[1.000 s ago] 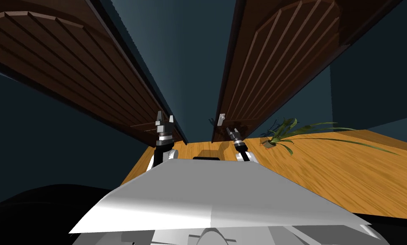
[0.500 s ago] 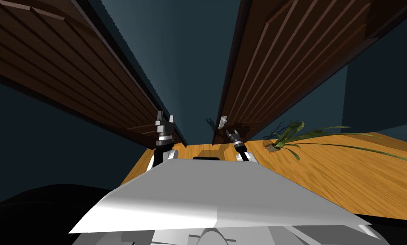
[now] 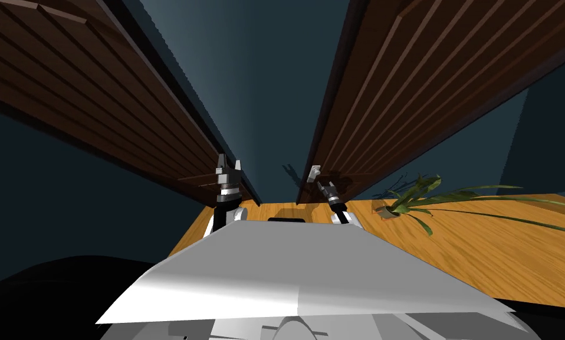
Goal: Pull the door open
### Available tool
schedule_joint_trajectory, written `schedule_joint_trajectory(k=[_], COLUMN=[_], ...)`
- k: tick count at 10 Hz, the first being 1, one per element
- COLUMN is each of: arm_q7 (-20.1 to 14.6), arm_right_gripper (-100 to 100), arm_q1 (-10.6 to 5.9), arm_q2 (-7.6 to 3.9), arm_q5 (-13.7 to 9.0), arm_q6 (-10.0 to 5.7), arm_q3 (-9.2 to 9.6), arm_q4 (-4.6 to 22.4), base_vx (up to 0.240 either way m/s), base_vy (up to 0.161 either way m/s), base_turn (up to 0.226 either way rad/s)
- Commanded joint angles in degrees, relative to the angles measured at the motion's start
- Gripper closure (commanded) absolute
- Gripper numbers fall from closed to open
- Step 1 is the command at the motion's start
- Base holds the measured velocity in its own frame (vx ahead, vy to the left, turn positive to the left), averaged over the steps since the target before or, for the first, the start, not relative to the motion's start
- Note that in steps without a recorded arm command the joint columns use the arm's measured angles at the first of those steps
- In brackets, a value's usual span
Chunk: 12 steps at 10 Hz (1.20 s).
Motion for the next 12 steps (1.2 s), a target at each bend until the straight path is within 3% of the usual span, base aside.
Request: schedule_joint_trajectory(k=[1,4,5,6,7,8,12], arm_q7=[-0.24,-0.29,-0.29,-0.31,-0.25,-0.25,-0.25], arm_right_gripper=[-100,-100,-100,-100,-100,100,100], arm_q1=[-1.13,-3.24,-3.24,-4.40,-3.92,-3.92,-3.92], arm_q2=[-1.09,-2.38,-2.38,-2.46,-2.38,-2.38,-2.38], arm_q5=[-0.69,-1.88,-1.88,-2.18,-2.00,-2.00,-2.00], arm_q6=[-0.36,-1.44,-1.44,-1.97,-1.64,-1.64,-1.64], arm_q3=[-1.86,-4.96,-4.96,-5.38,-5.14,-5.14,-5.14], arm_q4=[2.09,5.79,5.79,6.82,6.31,6.31,6.31], base_vx=[0.097,0.174,0.155,0.148,0.079,-0.010,-0.019], base_vy=[0.042,0.023,0.014,0.035,0.013,0.000,0.002], base_turn=[0.112,0.148,0.056,0.138,0.039,-0.023,0.004])
